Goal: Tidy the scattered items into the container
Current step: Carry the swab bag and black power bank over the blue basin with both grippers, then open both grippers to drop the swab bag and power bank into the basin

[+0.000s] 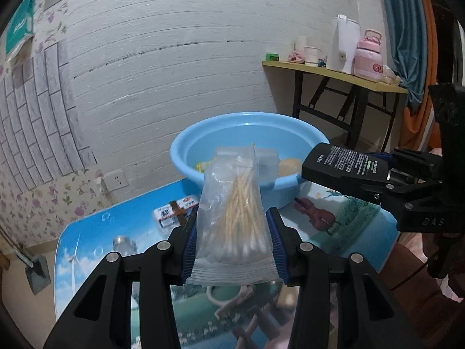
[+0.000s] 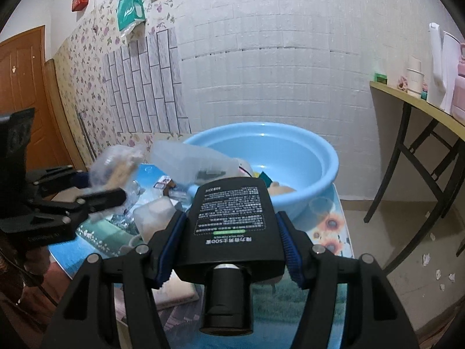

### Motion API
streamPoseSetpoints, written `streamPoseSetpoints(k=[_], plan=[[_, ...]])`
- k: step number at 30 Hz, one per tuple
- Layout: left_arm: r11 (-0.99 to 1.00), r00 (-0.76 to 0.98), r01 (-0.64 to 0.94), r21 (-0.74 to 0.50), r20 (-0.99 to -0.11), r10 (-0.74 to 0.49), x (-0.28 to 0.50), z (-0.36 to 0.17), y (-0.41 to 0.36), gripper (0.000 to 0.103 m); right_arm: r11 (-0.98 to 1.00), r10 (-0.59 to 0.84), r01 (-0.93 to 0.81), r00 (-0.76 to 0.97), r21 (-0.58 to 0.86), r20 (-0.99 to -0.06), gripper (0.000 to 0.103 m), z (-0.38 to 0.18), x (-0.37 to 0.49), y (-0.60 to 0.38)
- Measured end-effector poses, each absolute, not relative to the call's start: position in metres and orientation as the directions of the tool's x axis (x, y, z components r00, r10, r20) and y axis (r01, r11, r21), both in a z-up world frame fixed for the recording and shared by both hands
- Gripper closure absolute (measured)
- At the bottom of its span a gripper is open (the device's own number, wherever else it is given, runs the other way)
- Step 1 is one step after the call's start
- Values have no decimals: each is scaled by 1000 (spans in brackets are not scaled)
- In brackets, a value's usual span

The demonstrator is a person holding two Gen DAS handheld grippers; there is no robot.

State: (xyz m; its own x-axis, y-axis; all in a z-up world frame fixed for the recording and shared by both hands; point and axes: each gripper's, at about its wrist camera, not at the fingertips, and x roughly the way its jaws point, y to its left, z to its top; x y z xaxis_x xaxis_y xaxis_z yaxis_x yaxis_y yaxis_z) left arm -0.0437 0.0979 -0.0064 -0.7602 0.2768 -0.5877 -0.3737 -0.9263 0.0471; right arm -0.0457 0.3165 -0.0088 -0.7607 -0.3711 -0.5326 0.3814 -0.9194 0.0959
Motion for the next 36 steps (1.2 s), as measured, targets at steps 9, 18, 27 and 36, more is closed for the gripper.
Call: streamPoseSetpoints(k=[9,18,27,36], plan=[[-915,-754,-397,79,-596,276,-76,0,119,59,-915,-387,391,-771,103,-505,42,0,-66,322],[-909,-744,-407,90,-610,273,-108,-1,136,58,-909,-407,388,-753,149,-517,42,-11,-102,328],[-915,-722,-393,93,-647,244,-154,-14,154,58,-929,-365,340,-764,149,-532,42,-23,-136,330],[-933,-713,-347,95,-673,197,-173,-23,157,19,-929,-331,366,-758,54,-562,41,-27,-141,321]])
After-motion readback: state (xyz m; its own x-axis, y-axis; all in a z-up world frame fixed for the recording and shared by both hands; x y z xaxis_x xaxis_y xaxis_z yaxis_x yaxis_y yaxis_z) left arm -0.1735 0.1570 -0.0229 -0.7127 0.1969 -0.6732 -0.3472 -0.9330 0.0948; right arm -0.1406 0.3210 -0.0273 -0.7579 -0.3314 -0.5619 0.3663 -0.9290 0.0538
